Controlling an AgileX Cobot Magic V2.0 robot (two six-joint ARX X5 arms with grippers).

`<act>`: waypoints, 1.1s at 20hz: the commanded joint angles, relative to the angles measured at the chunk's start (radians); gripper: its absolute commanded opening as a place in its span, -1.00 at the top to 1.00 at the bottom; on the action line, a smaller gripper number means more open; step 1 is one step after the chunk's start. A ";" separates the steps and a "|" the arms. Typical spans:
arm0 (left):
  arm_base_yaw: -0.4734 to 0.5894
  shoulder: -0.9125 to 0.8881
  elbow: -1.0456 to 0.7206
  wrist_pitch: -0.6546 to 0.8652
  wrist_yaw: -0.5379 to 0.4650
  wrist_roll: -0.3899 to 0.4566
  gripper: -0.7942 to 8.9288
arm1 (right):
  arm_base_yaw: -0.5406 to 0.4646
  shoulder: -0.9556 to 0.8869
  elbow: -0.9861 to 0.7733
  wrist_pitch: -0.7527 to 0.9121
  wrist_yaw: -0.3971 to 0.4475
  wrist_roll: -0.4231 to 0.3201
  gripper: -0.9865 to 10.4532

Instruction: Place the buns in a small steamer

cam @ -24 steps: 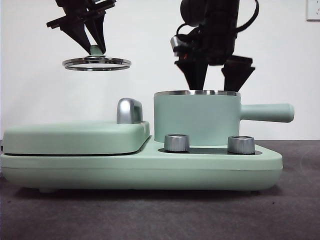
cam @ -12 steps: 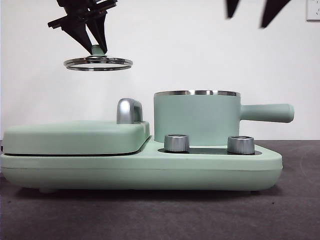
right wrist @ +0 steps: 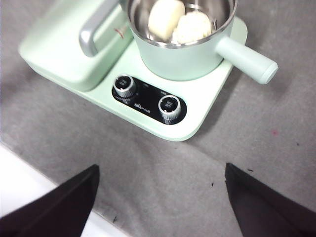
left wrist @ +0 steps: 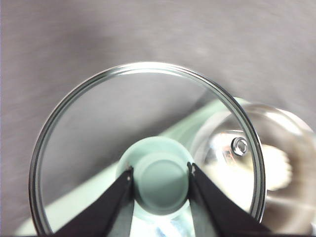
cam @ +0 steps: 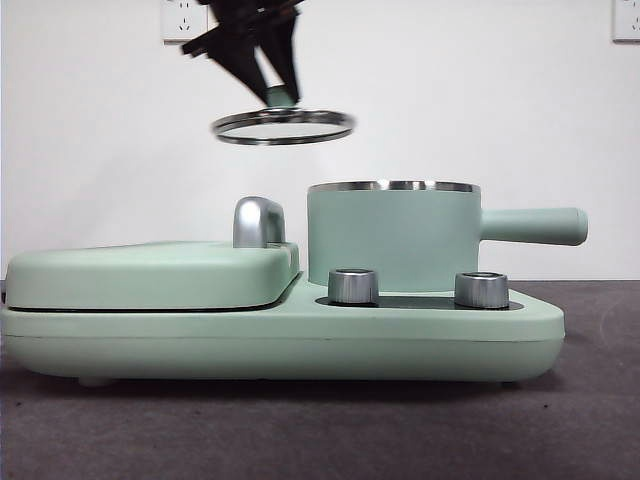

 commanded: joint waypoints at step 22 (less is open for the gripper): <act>-0.272 0.017 -0.010 -0.054 -0.050 -0.049 0.81 | 0.009 -0.343 -0.150 0.052 -0.003 0.024 0.12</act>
